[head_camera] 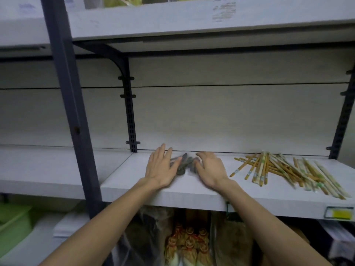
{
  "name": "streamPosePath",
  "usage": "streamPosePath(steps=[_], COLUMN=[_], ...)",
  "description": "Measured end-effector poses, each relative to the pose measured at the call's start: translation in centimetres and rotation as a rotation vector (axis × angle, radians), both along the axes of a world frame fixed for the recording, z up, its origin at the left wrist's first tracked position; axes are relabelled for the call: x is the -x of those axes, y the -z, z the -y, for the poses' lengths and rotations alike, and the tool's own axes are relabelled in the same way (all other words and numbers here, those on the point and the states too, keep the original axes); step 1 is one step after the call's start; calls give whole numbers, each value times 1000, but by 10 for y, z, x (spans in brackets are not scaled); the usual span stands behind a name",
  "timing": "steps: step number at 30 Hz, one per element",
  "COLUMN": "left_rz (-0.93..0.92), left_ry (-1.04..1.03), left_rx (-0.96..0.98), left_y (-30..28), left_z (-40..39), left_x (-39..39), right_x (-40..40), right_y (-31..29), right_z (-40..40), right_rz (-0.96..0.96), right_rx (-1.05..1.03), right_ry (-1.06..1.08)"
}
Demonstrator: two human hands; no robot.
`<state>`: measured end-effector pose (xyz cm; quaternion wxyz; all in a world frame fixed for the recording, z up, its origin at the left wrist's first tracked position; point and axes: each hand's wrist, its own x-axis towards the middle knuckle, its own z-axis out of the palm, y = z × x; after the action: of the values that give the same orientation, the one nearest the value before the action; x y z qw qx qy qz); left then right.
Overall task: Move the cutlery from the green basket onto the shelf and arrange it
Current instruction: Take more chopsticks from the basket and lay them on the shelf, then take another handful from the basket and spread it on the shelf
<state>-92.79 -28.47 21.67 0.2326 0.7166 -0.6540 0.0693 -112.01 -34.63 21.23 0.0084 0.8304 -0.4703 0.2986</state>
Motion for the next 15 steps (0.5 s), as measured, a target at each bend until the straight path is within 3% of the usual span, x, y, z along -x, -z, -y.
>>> streamPosePath(steps=[8, 12, 15], left_rz=[273, 484, 472], left_ry=[-6, -68, -167], left_rx=[543, 584, 541], left_y=[-29, -32, -28], left_z=[-92, -151, -185], left_x=[-44, -104, -153], right_x=[-57, -111, -157], right_y=[-32, -39, -32], right_z=[-58, -103, -132], right_rz=[203, 288, 248], right_rx=[269, 375, 413], right_ry=[-247, -365, -423])
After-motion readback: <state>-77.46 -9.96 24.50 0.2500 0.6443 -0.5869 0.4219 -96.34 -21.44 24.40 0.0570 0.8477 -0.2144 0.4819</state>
